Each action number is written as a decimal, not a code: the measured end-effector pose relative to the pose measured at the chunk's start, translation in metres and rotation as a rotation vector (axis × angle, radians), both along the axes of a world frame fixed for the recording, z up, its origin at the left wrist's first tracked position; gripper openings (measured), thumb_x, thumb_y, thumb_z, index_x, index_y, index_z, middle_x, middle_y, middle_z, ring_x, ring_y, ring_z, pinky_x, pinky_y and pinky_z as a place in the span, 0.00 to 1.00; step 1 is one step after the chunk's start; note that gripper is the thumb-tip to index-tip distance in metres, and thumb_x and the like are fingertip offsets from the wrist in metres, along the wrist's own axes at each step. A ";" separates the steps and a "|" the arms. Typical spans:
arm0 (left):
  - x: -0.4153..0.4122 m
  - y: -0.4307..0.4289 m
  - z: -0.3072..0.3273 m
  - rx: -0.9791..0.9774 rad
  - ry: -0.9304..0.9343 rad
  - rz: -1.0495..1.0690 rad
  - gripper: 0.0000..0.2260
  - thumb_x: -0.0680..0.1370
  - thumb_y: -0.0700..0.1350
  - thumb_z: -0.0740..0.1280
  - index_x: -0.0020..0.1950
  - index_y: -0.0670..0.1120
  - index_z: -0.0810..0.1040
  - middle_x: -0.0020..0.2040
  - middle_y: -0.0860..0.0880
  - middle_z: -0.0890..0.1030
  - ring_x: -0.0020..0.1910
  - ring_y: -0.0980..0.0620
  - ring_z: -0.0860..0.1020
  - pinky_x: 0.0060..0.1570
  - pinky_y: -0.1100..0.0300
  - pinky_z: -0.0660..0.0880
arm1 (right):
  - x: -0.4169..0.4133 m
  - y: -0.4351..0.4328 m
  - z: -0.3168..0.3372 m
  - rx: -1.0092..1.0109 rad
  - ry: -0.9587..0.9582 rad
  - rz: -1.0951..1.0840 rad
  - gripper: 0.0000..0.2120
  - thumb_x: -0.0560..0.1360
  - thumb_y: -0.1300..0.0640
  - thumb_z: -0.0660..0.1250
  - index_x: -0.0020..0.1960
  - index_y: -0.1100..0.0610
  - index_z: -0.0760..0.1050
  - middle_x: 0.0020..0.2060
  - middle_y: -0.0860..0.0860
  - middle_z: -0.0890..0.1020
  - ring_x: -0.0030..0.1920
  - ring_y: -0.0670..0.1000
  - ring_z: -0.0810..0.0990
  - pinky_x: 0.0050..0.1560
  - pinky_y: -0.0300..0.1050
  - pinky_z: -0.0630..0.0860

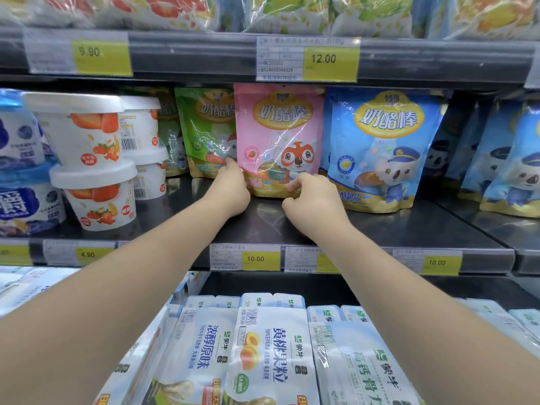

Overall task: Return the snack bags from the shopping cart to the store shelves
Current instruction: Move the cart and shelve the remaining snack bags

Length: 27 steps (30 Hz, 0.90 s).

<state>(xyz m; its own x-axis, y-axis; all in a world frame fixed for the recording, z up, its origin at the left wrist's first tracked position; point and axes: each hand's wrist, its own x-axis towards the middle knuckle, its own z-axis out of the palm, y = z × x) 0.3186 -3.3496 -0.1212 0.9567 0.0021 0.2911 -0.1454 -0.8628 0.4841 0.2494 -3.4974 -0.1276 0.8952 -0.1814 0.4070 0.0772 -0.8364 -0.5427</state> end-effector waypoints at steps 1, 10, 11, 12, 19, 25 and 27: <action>-0.003 0.000 0.002 0.011 0.003 -0.003 0.29 0.83 0.41 0.58 0.79 0.35 0.47 0.75 0.37 0.61 0.73 0.42 0.65 0.66 0.55 0.60 | -0.002 0.001 0.000 -0.022 -0.004 0.002 0.12 0.77 0.57 0.67 0.61 0.54 0.77 0.59 0.52 0.75 0.54 0.52 0.75 0.50 0.44 0.72; -0.042 0.014 0.003 0.196 0.084 -0.069 0.30 0.80 0.53 0.65 0.75 0.39 0.60 0.71 0.38 0.67 0.68 0.39 0.69 0.64 0.47 0.70 | -0.030 0.006 -0.004 -0.124 0.017 0.122 0.16 0.78 0.54 0.67 0.65 0.53 0.74 0.59 0.51 0.75 0.56 0.51 0.78 0.53 0.46 0.77; -0.048 0.015 0.004 0.227 0.090 -0.083 0.30 0.80 0.54 0.65 0.75 0.39 0.60 0.72 0.39 0.67 0.68 0.39 0.69 0.65 0.47 0.71 | -0.034 0.006 -0.003 -0.124 0.019 0.135 0.16 0.77 0.54 0.67 0.65 0.53 0.73 0.60 0.51 0.75 0.56 0.51 0.78 0.54 0.47 0.78; -0.055 0.017 0.005 0.252 0.097 -0.096 0.31 0.80 0.55 0.65 0.75 0.40 0.60 0.72 0.39 0.66 0.69 0.39 0.69 0.65 0.47 0.71 | -0.038 0.006 -0.002 -0.126 0.022 0.148 0.16 0.77 0.54 0.68 0.65 0.53 0.73 0.59 0.51 0.75 0.56 0.51 0.78 0.55 0.49 0.79; -0.112 0.042 0.028 0.357 0.179 -0.139 0.29 0.81 0.55 0.63 0.76 0.42 0.60 0.73 0.41 0.67 0.71 0.41 0.66 0.68 0.45 0.68 | -0.066 0.021 0.028 -0.164 0.154 0.229 0.19 0.78 0.53 0.68 0.68 0.49 0.71 0.59 0.50 0.78 0.57 0.52 0.78 0.56 0.54 0.80; -0.170 0.077 0.069 0.452 0.245 -0.126 0.25 0.81 0.55 0.63 0.73 0.43 0.65 0.69 0.42 0.70 0.67 0.41 0.69 0.64 0.45 0.70 | -0.103 0.048 0.070 -0.250 0.304 0.322 0.19 0.77 0.52 0.66 0.67 0.49 0.72 0.56 0.49 0.79 0.57 0.53 0.78 0.55 0.52 0.78; -0.187 0.090 0.089 0.510 0.252 -0.128 0.22 0.80 0.54 0.62 0.71 0.44 0.67 0.65 0.44 0.72 0.65 0.42 0.71 0.61 0.47 0.70 | -0.116 0.058 0.090 -0.274 0.344 0.346 0.19 0.77 0.53 0.65 0.68 0.49 0.72 0.55 0.49 0.79 0.57 0.53 0.77 0.54 0.50 0.77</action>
<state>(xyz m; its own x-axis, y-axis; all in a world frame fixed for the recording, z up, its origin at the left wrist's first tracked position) 0.1313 -3.2595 -0.0320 0.9800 -0.1987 -0.0116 -0.1980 -0.9792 0.0450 0.1329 -3.4396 -0.0372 0.9732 0.2184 0.0717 0.2295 -0.9077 -0.3514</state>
